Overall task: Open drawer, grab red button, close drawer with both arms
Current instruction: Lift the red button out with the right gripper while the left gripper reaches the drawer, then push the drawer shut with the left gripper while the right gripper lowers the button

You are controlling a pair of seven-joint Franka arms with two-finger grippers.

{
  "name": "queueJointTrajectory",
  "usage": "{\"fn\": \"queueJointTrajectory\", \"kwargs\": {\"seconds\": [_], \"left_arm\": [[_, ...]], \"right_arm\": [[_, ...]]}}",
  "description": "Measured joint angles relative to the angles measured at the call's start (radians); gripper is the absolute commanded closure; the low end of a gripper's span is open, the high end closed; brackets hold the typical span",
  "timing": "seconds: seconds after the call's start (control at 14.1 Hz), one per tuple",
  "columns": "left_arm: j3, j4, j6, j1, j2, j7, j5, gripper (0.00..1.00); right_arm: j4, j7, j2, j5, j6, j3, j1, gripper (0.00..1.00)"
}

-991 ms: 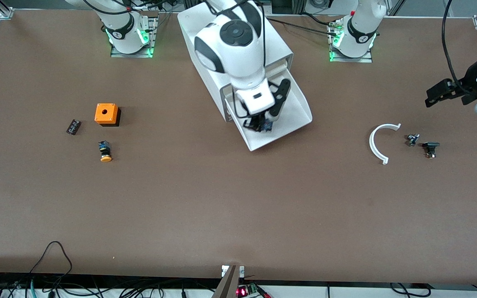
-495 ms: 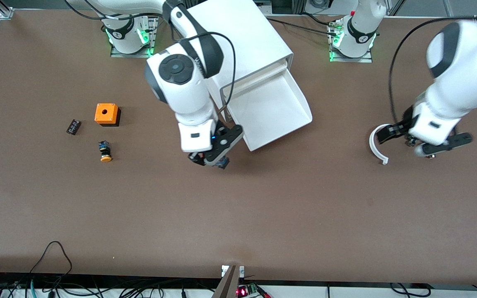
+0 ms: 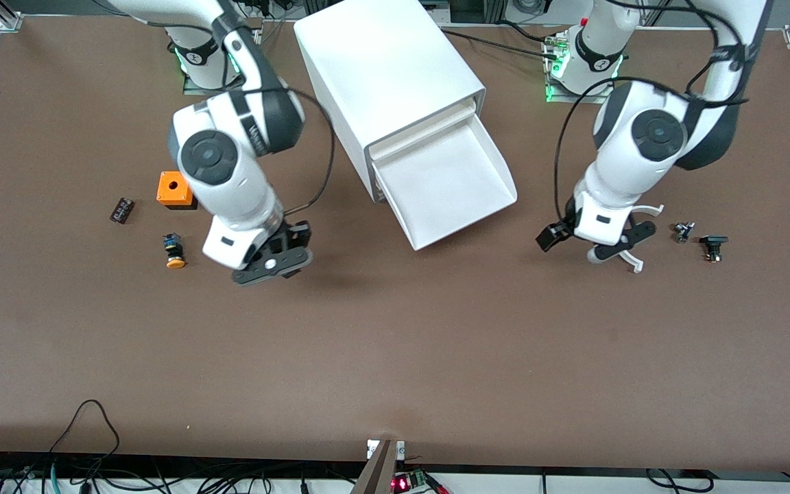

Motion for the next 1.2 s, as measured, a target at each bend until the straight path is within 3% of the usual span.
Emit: {"fn": "queueJointTrajectory", "kwargs": {"seconds": [0.28,0.5,1.06,1.13,1.2], "left_arm": [[-0.003,-0.041,0.137,-0.078,0.091,-0.135,0.0,0.0],[-0.016,-0.069,0.146,-0.112,0.099,-0.189,0.0,0.0],[-0.191,-0.128,0.11,-0.126,0.076,-0.288,0.0,0.0],[-0.214,-0.132,0.097,-0.126,0.074,-0.289,0.0,0.0],[-0.236,-0.135,0.083,-0.127,0.072,-0.29,0.0,0.0]], "right_arm": [[-0.146,0.007,-0.028,0.0,0.011,-0.002,-0.112,0.69],[-0.287,0.005,-0.049,0.0,0.135,-0.002,-0.146,0.67],[-0.612,-0.008,-0.081,-0.001,0.54,0.003,-0.161,0.64],[-0.626,-0.011,-0.082,-0.001,0.553,0.002,-0.169,0.52],[-0.632,-0.014,-0.082,-0.001,0.557,0.002,-0.178,0.26]]}}
